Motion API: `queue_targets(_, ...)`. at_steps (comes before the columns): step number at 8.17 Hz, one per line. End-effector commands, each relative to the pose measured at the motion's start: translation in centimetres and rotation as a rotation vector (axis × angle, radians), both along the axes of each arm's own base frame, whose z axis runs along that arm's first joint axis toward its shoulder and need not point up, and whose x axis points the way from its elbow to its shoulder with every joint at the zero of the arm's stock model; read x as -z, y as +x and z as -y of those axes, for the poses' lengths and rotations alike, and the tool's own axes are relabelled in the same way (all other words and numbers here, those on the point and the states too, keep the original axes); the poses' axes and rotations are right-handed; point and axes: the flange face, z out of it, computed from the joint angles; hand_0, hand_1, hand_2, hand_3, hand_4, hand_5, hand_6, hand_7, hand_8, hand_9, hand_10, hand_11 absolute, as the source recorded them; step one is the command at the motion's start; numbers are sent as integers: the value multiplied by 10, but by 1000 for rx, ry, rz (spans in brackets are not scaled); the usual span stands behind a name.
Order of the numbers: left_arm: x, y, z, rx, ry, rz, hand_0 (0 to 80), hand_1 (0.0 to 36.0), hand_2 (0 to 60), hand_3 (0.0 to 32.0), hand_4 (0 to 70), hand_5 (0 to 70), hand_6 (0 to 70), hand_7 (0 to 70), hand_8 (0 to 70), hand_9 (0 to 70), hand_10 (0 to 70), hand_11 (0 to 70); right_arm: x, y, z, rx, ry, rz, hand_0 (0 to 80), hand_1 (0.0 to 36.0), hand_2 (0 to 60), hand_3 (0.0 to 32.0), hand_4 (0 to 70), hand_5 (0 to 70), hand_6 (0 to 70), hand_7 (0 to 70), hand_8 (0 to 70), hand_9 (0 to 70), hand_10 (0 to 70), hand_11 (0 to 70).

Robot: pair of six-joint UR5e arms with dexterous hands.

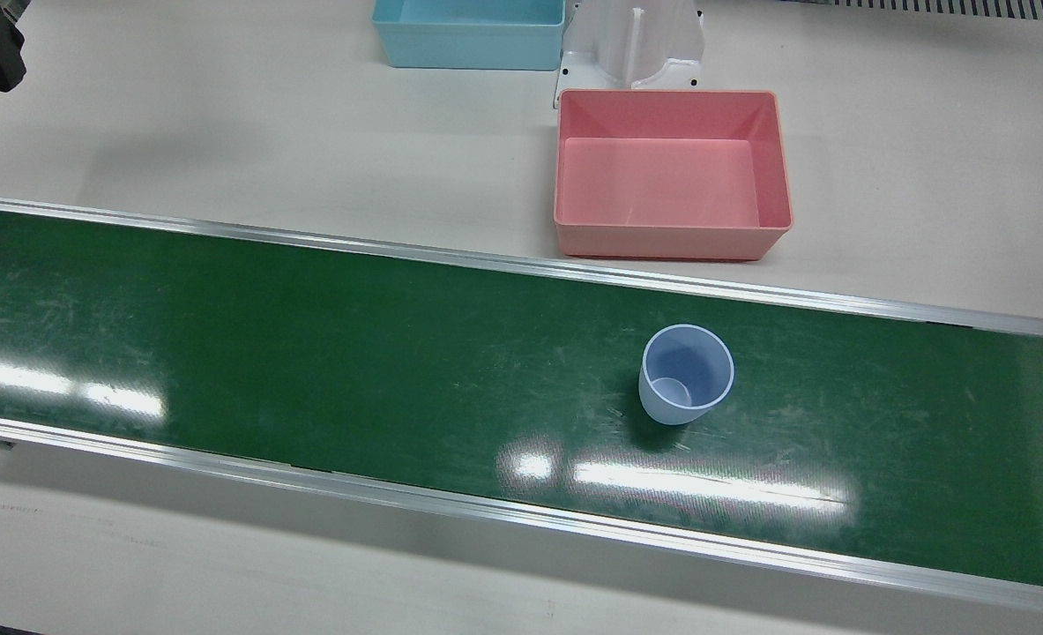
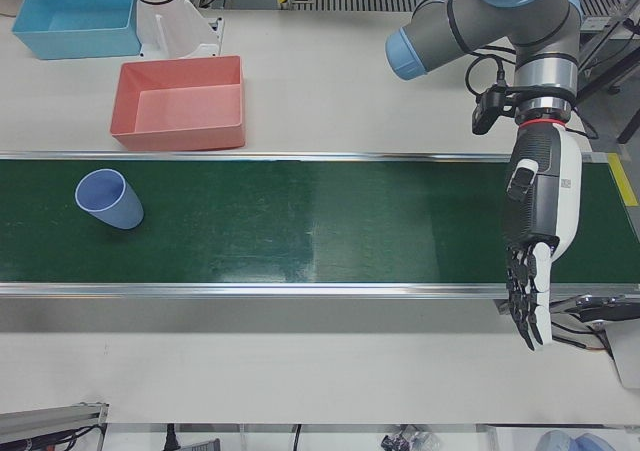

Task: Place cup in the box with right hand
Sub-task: 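Raise the right hand up and away from the belt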

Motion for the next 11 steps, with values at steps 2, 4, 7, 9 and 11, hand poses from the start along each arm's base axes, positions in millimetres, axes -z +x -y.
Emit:
queue_targets(2,-2,0,0,-2,-3,-1,0,0,0,0,0,0,0,0,0,0,0,0,8,16,-7,-26,18,9,497,62,0,0,388,40,112,477,51,144,96,149)
queue_targets(4,-2,0,0,-2,-3,-1,0,0,0,0,0,0,0,0,0,0,0,0,-1,14,-10,-19,-1,2,499,66,0,0,390,40,109,467,45,136,93,145)
queue_targets(7,-2,0,0,-2,-3,-1,0,0,0,0,0,0,0,0,0,0,0,0,6,6,-8,-6,13,10,500,64,0,0,384,40,105,454,44,131,92,143)
queue_targets(9,-2,1,0,-3,-3,-1,0,0,0,0,0,0,0,0,0,0,0,0,54,-44,3,51,104,133,502,67,0,0,414,40,116,508,54,152,98,152)
queue_targets(11,-2,1,0,-3,-3,-1,0,0,0,0,0,0,0,0,0,0,0,0,78,-12,18,-11,120,127,524,106,0,0,426,48,120,558,47,146,96,152)
